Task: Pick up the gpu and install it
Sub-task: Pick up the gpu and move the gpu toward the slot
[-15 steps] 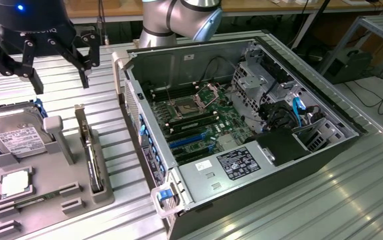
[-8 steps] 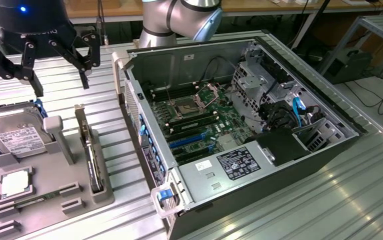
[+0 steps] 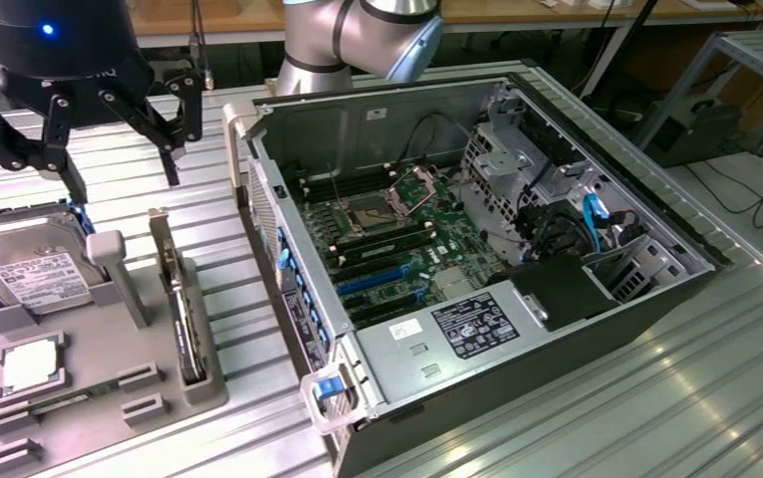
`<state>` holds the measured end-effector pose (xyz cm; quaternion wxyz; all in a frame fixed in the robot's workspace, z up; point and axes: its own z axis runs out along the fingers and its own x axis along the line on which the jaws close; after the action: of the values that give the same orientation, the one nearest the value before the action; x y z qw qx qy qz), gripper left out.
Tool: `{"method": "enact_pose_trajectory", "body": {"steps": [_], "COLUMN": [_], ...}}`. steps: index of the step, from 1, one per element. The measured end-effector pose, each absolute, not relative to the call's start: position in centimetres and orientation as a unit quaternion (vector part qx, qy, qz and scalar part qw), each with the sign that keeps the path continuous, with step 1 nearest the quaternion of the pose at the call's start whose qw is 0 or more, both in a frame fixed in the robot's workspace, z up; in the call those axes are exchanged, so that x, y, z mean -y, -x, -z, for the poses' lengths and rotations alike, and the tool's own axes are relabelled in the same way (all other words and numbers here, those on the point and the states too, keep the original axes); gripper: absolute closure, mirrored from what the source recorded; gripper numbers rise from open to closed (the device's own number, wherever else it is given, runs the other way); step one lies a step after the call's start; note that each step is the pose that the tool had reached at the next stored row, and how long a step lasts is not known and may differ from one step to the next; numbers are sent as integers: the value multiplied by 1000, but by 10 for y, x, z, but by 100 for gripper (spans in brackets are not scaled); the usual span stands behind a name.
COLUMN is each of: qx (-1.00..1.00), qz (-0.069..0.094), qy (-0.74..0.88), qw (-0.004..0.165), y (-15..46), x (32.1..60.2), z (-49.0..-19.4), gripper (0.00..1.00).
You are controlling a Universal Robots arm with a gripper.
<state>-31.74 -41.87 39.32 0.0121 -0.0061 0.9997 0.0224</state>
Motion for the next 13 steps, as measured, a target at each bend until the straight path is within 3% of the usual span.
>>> {"method": "enact_pose_trajectory", "body": {"steps": [13], "qx": [-1000], "qz": [-22], "qy": [6], "qw": [12], "y": [317], "x": [441], "z": [-393], "gripper": [28]}}
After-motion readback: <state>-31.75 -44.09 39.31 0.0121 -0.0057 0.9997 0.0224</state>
